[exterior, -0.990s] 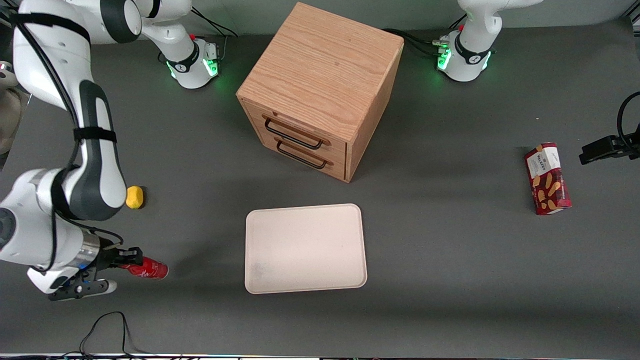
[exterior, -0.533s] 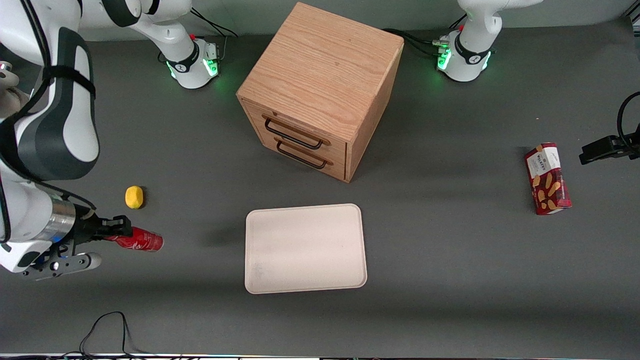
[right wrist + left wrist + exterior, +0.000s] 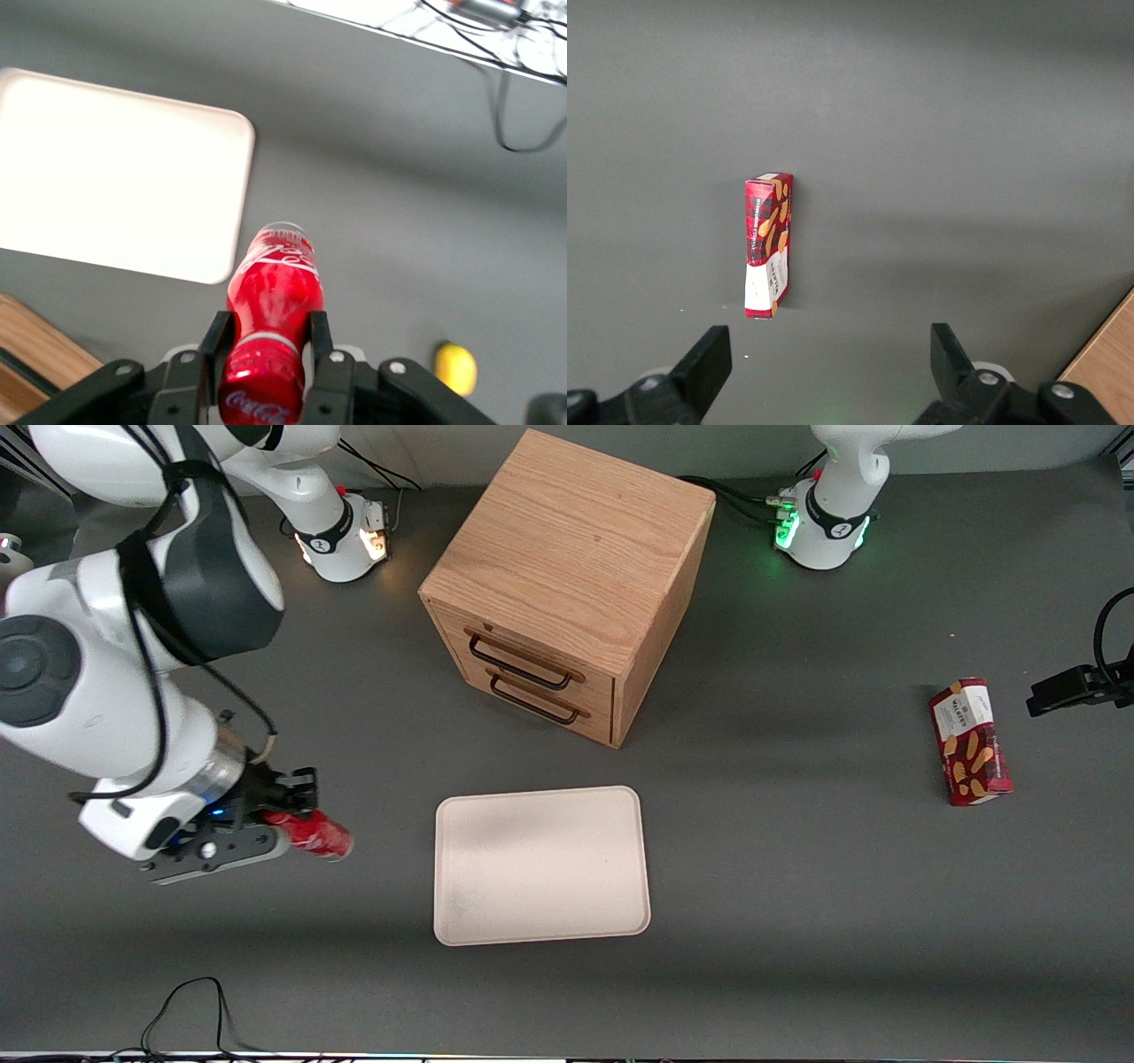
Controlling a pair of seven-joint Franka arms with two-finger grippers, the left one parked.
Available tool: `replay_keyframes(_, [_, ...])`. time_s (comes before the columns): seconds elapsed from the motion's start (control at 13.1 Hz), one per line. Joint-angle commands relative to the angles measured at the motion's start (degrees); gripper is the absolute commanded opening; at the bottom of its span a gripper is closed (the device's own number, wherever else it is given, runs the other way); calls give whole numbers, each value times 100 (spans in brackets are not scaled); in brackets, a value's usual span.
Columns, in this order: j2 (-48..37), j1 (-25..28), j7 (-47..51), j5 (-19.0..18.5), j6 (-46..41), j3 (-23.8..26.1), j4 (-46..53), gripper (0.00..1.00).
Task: Place coke bottle on tray
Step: 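Lift the bottle and carry it over the white tray's corner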
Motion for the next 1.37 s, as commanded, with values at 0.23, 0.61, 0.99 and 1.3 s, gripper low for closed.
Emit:
replay_keyframes(0.23, [940, 149, 445, -154, 1287, 459, 131, 11])
replay_keyframes(0.61, [1486, 210, 490, -267, 2158, 450, -114, 17])
replay_keyframes(0.99, [1803, 210, 551, -619, 2633, 441, -309, 19])
replay_keyframes(1.3, [1900, 210, 657, -892, 2730, 450, -317, 27])
